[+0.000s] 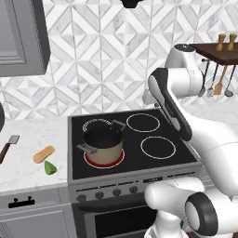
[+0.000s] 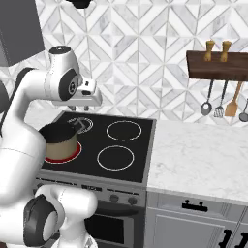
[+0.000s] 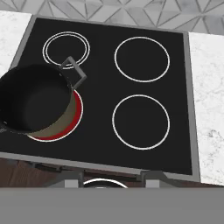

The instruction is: Put the lemon wedge and squash in the pot. Retrieve the spatula and lightly stir the vegetables in the pot.

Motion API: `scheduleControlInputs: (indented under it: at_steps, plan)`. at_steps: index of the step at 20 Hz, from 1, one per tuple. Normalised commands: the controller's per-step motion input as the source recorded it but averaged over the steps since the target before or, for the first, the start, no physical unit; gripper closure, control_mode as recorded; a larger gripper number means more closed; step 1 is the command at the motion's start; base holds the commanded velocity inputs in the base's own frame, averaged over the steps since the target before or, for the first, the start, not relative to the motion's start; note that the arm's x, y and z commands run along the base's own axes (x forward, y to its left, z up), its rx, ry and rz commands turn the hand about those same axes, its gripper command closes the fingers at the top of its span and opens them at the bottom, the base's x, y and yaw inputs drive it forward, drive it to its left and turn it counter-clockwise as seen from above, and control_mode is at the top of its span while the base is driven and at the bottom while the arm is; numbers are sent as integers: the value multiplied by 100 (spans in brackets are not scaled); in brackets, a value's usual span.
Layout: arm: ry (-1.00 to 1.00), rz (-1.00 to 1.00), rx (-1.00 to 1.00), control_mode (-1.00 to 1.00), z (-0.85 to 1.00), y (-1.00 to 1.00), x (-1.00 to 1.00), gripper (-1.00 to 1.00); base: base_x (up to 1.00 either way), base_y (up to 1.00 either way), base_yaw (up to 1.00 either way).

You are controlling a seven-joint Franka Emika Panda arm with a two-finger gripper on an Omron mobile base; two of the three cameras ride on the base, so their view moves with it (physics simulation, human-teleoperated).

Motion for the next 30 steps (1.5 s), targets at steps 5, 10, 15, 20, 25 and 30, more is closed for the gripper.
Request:
scheduleControlInputs:
  at_steps: [5,10,15,20,25,30]
  plan:
    - [0,0,0,100,0,0,0,-100,-10,27,0]
    - [0,0,0,100,0,0,0,-100,-4,95,0]
    - [0,0,0,100,0,0,0,-100,0,92,0]
    - [0,0,0,100,0,0,0,-100,5,56,0]
    - [0,0,0,100,0,0,0,-100,61,4,0]
    - [0,0,0,-100,-1,4,7,-100,44,5,0]
